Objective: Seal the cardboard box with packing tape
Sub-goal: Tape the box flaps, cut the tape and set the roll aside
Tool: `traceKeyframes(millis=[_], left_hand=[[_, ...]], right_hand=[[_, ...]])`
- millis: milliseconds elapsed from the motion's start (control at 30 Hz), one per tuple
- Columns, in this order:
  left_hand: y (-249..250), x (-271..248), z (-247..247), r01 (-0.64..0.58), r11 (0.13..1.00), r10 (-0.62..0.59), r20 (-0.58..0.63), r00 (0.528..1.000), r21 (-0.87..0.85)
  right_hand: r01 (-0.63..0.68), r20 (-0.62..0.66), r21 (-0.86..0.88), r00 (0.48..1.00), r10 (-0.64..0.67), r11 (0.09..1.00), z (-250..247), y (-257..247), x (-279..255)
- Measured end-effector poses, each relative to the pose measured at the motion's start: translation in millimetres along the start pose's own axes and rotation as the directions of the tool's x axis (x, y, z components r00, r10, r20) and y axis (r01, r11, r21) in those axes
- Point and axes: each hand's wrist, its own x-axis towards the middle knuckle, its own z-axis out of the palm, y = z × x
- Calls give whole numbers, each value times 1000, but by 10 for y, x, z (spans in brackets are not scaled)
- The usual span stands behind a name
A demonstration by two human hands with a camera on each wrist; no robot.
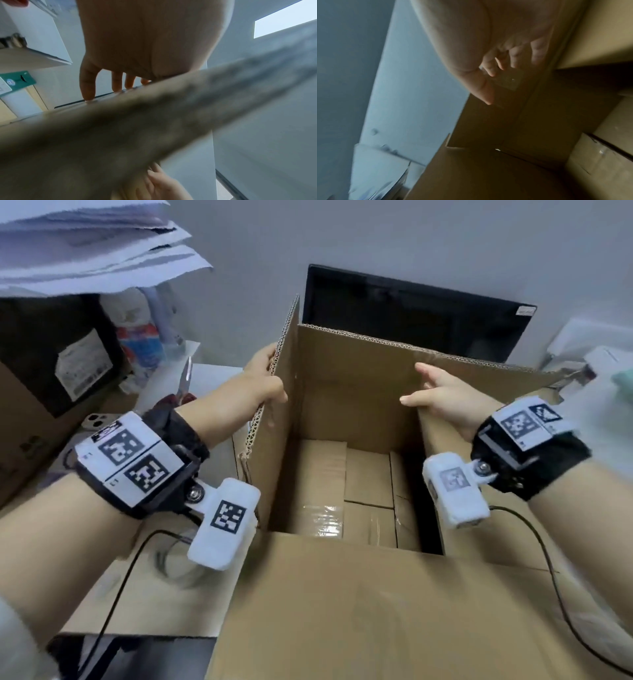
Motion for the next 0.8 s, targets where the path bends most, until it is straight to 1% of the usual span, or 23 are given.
traceKeyframes(millis=[67,133,200,267,300,333,367,400,433,467,500,533,567,667,700,733,767,800], left_hand=[[21,-27,-5,15,1000,-15,7,1000,7],[22,-31,-23,25,997,-26,10,1000,79],[43,-53,-1,43,992,-44,3,999,116],[57,-48,63,39,993,-40,9,999,113],[64,-35,98,36,989,-39,24,999,144],[68,-19,127,35,975,-46,49,998,217],[44,-3,147,25,952,-60,106,993,304],[-1,-2,161,12,925,-99,212,972,380],[-69,-5,176,-1,895,-174,352,920,446],[-154,-7,200,-18,859,-265,474,840,511],[-256,-2,211,-44,809,-354,544,761,586],[-351,5,224,-91,744,-428,577,696,662],[-436,28,237,-157,665,-478,578,661,730],[-544,102,237,-360,436,-527,558,640,825],[-561,127,241,-402,380,-538,552,637,833],[-590,158,222,-417,358,-540,550,637,835],[-611,204,223,-423,376,-530,566,632,824],[-642,256,202,-417,419,-512,589,625,807]], right_hand=[[-16,0,10,1000,16,1000,72,83,154],[-2,-24,-1,1000,2,1000,137,112,315],[19,-55,-77,998,-23,997,176,117,486],[18,-61,-152,998,-27,988,182,126,653],[14,-51,-175,998,-23,985,182,128,733],[12,-33,-199,999,-19,980,180,127,805],[9,-7,-231,1000,-11,973,180,120,859],[7,20,-267,1000,-2,964,182,110,898],[12,36,-293,999,-1,956,182,98,911],[17,46,-304,999,-3,953,170,91,912],[30,61,-303,998,-12,952,158,84,906],[41,83,-304,996,-16,952,132,76,886],[48,114,-307,993,-13,951,88,71,845],[72,229,-309,974,1,948,-66,-25,581],[99,270,-322,963,-9,941,-125,-68,455],[139,318,-334,948,-27,932,-171,-128,330],[178,359,-331,932,-51,927,-234,-172,176],[215,405,-311,911,-76,926,-269,-246,24]])
